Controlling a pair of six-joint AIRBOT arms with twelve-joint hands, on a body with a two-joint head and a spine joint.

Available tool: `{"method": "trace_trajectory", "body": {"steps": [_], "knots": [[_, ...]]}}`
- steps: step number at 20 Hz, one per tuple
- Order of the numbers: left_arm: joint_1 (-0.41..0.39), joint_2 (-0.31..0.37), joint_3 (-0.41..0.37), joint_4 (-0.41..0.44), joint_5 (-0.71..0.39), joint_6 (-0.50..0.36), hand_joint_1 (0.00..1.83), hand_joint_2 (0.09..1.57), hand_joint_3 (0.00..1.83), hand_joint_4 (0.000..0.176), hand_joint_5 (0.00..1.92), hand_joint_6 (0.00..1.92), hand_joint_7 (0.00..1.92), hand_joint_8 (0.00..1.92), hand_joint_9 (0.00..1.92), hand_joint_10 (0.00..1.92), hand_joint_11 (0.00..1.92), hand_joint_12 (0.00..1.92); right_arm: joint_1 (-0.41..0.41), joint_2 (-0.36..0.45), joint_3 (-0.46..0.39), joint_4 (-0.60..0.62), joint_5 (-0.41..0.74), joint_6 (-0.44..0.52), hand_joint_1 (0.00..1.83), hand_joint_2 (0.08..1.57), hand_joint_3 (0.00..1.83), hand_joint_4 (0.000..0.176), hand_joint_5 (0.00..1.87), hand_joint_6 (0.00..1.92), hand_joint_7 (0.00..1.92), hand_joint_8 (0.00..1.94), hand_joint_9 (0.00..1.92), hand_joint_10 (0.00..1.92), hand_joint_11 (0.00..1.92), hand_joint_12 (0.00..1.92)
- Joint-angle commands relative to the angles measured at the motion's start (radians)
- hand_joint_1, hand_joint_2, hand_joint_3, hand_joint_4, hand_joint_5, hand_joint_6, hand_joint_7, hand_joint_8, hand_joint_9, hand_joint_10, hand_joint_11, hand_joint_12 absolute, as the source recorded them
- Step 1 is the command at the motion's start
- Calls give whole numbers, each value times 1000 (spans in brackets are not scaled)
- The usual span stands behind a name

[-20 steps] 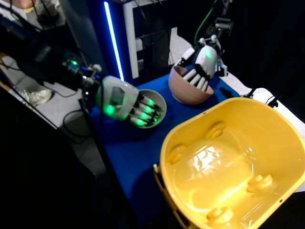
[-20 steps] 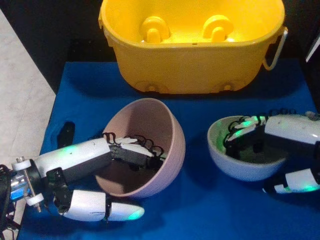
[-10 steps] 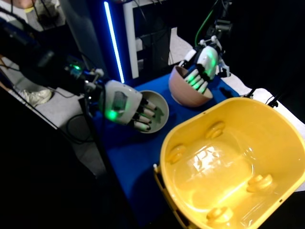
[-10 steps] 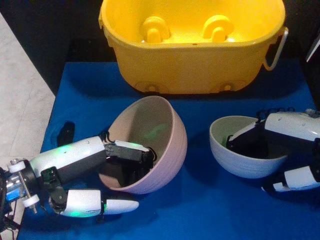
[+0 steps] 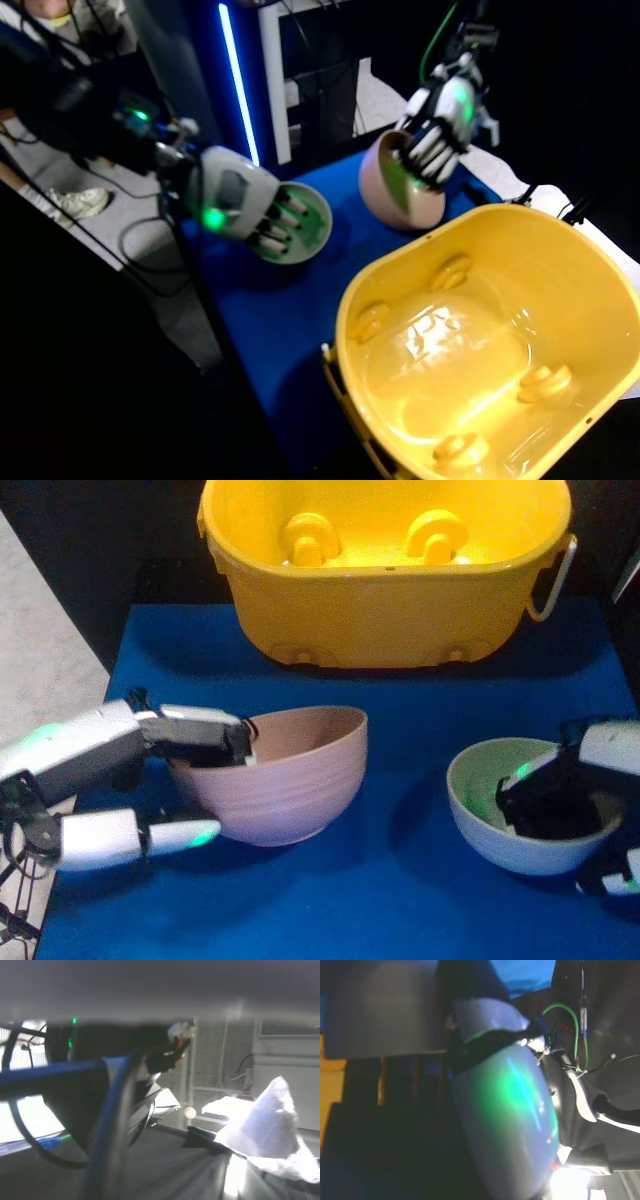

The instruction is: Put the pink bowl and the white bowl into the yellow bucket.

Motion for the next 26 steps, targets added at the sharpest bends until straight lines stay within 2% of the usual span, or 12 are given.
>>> {"method": "trace_trajectory", "body": {"steps": [1, 4, 5, 7, 10, 11, 12, 13, 16, 18, 22, 26], "knots": [[-3, 10, -9, -15, -141, 2, 1295, 1329, 0, 0, 529, 1387, 665, 1607, 481, 1812, 240, 1597, 13, 3, -5, 4, 102, 7, 1491, 1162, 0, 0, 826, 1232, 778, 1192, 841, 1279, 734, 1616], [10, 58, -37, -27, -169, 8, 1311, 1295, 0, 0, 584, 1371, 705, 1505, 550, 1724, 311, 1574, 30, 33, -26, 5, 158, 8, 1498, 1133, 0, 0, 856, 1164, 844, 1130, 910, 1165, 785, 1543], [22, 75, -45, -39, -181, 12, 1309, 1298, 1, 0, 559, 1364, 724, 1560, 534, 1686, 211, 1474, 39, 45, -33, 5, 166, 10, 1498, 1126, 0, 0, 867, 1167, 849, 1128, 927, 1117, 791, 1526], [44, 98, -55, -61, -209, 21, 1308, 1301, 0, 0, 556, 1381, 736, 1554, 509, 1694, 163, 1483, 74, 67, -44, 5, 167, 10, 1497, 1129, 0, 0, 867, 1177, 831, 1149, 908, 1138, 790, 1539], [76, 125, -67, -92, -264, 22, 1301, 1318, 0, 0, 556, 1325, 654, 1639, 523, 1774, 354, 1678, 127, 93, -53, -7, 167, 10, 1491, 1140, 3, 0, 844, 1165, 778, 1207, 878, 1215, 813, 1557], [88, 135, -72, -99, -277, 22, 1301, 1318, 0, 0, 556, 1321, 653, 1641, 524, 1775, 361, 1677, 145, 100, -55, -12, 167, 10, 1492, 1140, 3, 0, 843, 1164, 777, 1208, 878, 1216, 813, 1558], [92, 148, -77, -103, -283, 25, 1303, 1314, 0, 0, 555, 1317, 656, 1642, 542, 1748, 397, 1648, 164, 107, -57, -21, 167, 10, 1393, 1149, 5, 0, 848, 1193, 801, 1201, 909, 1271, 877, 1563], [97, 161, -83, -107, -287, 31, 1307, 1305, 0, 0, 550, 1317, 667, 1628, 580, 1687, 426, 1536, 185, 115, -61, -33, 167, 10, 1368, 1158, 5, 0, 824, 1218, 805, 1197, 911, 1307, 888, 1546], [98, 190, -90, -110, -297, 45, 1307, 1304, 0, 0, 536, 1337, 657, 1623, 612, 1662, 451, 1500, 224, 136, -65, -54, 167, 10, 1365, 1163, 3, 0, 819, 1212, 802, 1216, 901, 1326, 871, 1551], [99, 201, -94, -110, -302, 45, 1306, 1307, 0, 0, 529, 1353, 646, 1645, 608, 1662, 424, 1522, 253, 140, -65, -69, 166, 10, 1489, 1155, 1, 0, 809, 1269, 759, 1188, 886, 1197, 750, 1597], [102, 215, -94, -119, -302, 53, 1314, 1290, 0, 0, 551, 1319, 678, 1600, 663, 1634, 431, 1483, 291, 153, -65, -84, 165, 10, 1490, 1151, 0, 0, 813, 1267, 764, 1167, 899, 1187, 762, 1581], [102, 227, -94, -122, -302, 53, 1310, 1294, 0, 0, 562, 1340, 677, 1608, 609, 1630, 465, 1484, 302, 154, -65, -90, 155, 10, 1488, 1158, 1, 0, 808, 1301, 743, 1182, 884, 1188, 735, 1604]]}}
